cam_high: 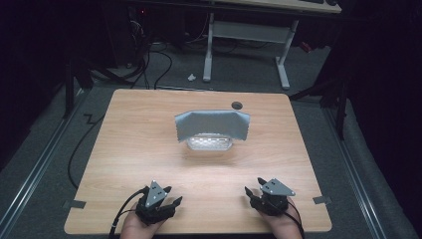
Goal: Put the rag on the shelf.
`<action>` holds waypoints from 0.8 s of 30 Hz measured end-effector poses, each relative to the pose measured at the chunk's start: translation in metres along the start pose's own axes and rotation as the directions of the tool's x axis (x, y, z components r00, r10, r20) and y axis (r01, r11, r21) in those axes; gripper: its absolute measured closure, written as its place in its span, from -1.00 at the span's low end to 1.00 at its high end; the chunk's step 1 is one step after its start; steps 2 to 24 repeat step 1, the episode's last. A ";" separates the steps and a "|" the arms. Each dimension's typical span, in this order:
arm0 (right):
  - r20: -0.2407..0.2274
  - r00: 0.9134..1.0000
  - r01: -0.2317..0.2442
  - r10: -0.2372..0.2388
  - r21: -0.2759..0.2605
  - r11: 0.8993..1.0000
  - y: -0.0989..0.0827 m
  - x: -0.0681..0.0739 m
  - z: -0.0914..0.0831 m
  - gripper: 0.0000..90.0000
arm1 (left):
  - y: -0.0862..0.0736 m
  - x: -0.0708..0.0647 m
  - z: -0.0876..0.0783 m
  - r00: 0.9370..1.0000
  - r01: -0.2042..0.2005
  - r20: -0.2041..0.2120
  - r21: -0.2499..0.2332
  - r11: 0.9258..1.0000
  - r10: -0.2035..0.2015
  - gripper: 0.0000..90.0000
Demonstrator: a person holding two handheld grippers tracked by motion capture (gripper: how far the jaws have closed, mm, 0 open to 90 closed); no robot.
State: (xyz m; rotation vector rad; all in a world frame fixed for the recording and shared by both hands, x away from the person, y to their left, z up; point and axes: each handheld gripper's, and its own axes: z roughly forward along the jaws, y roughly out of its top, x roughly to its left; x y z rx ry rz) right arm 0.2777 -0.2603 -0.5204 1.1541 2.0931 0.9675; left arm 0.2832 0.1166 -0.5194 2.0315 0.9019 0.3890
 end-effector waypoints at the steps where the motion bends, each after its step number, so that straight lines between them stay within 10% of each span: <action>1: 0.000 1.000 0.000 0.000 0.000 1.000 0.000 0.000 0.000 -0.07 | 0.000 0.000 0.000 1.000 0.000 0.000 0.000 1.000 0.000 0.03; 24: 0.000 1.000 0.000 0.000 0.000 1.000 0.000 0.000 0.000 -0.07 | 0.000 0.000 0.000 1.000 0.000 0.000 0.000 1.000 0.000 0.03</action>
